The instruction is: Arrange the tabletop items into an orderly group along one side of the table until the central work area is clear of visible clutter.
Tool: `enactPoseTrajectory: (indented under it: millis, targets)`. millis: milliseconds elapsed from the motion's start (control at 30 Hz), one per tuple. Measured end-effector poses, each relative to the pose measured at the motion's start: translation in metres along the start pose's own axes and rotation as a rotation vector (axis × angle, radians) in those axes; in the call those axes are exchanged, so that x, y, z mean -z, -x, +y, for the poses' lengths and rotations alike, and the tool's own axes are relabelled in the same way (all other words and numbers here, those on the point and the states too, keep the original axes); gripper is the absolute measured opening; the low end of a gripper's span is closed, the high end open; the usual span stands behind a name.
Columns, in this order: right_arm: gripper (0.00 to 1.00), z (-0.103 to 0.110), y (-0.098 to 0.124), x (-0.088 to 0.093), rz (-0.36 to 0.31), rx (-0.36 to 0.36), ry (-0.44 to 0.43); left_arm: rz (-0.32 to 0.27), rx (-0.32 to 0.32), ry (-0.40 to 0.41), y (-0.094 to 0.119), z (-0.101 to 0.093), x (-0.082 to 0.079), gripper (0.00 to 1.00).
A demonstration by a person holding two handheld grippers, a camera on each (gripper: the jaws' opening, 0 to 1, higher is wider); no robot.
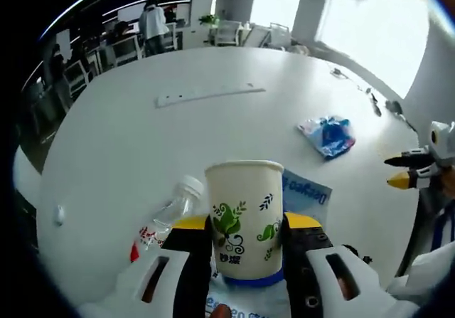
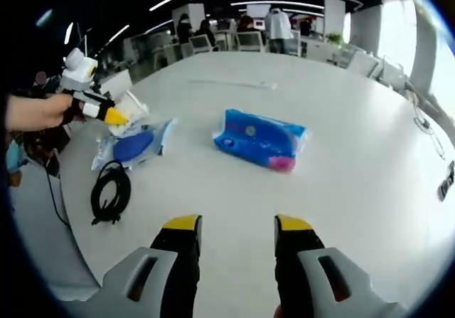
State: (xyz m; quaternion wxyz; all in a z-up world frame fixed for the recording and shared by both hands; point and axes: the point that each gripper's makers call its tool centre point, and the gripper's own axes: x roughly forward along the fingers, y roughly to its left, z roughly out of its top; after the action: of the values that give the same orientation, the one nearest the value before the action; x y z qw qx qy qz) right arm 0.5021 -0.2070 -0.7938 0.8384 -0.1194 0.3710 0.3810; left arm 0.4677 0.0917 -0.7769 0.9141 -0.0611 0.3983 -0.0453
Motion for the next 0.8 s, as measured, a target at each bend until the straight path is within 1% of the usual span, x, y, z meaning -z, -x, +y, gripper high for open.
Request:
enactPoseTrajectory:
  millis: [133,167,267,367,467,533,633,733,800]
  targets:
    - [0.38,-0.004,0.004,0.004,-0.002,0.010,-0.014,-0.039,-0.012,0.004,-0.005,0.002,-0.012,0.35]
    - [0.38,-0.006,0.006,0.006,-0.001,0.015,-0.019,-0.062,-0.015,0.000,-0.007,0.003,-0.017,0.35]
    - [0.38,-0.010,0.010,0.012,0.004,0.027,-0.034,-0.099,-0.035,-0.020,-0.010,0.008,-0.030,0.35]
    - [0.38,-0.015,0.015,0.019,0.009,0.039,-0.046,-0.129,-0.050,-0.012,-0.015,0.014,-0.040,0.35]
    - [0.37,-0.020,0.020,0.024,0.016,0.050,-0.056,-0.149,-0.032,0.004,-0.021,0.018,-0.047,0.35]
    - [0.37,-0.024,0.024,0.027,0.016,0.062,-0.062,-0.171,-0.050,-0.005,-0.022,0.024,-0.052,0.35]
    - [0.37,-0.030,0.029,0.031,0.016,0.076,-0.074,-0.199,-0.055,0.021,-0.025,0.032,-0.058,0.35]
    - [0.37,-0.032,0.032,0.036,0.027,0.081,-0.074,-0.204,-0.055,0.016,-0.030,0.038,-0.062,0.35]
    - [0.37,-0.036,0.037,0.039,0.028,0.085,-0.086,-0.220,-0.050,0.020,-0.036,0.045,-0.067,0.34]
